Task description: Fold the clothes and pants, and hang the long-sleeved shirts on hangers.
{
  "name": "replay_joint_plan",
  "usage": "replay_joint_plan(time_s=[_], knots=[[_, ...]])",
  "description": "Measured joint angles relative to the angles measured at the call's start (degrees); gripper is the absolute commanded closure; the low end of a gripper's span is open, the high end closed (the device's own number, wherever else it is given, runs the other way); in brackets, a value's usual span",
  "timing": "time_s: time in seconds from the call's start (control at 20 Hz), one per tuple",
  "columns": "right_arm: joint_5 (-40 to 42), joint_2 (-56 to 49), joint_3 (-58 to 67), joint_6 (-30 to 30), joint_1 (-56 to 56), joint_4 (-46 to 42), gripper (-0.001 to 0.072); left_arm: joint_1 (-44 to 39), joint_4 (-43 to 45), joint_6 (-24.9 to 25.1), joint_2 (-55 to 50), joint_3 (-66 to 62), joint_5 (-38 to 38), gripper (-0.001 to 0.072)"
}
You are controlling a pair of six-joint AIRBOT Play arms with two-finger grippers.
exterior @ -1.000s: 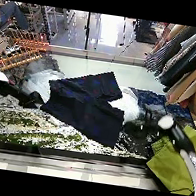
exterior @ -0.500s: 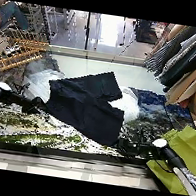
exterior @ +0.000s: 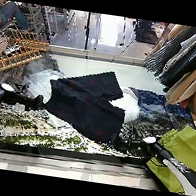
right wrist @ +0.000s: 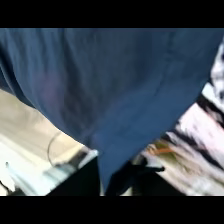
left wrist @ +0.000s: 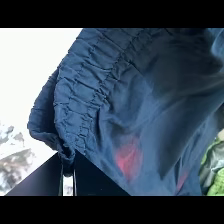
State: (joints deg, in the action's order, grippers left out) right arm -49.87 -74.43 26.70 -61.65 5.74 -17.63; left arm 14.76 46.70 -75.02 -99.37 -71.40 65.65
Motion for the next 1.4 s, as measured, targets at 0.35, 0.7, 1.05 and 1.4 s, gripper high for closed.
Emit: replay_joint_plan(time_s=[0.35,0.7,1.05,1.4], knots=[[-2.84,6.60,3.50,3.26,0.94,-2.08,0.0706,2.45,-8.20,5.73,4.24,-1.68,7.28,0.0697],[-15.82,36.37,32.68,-8.22,0.98,-35.32,0.0705,9.51,-18.10,8.17,22.12,-22.73,26.60,0.0697],[-15.93,46.84,64.48,-9.51,1.01,-51.30,0.0706,17.81,-30.67,11.67,40.48,-44.89,26.62,0.0697],[-17.09,23.78,72.83,-7.78,1.09,-56.11,0.0706,14.69,-23.69,12.22,37.81,-36.59,19.82,0.0697]])
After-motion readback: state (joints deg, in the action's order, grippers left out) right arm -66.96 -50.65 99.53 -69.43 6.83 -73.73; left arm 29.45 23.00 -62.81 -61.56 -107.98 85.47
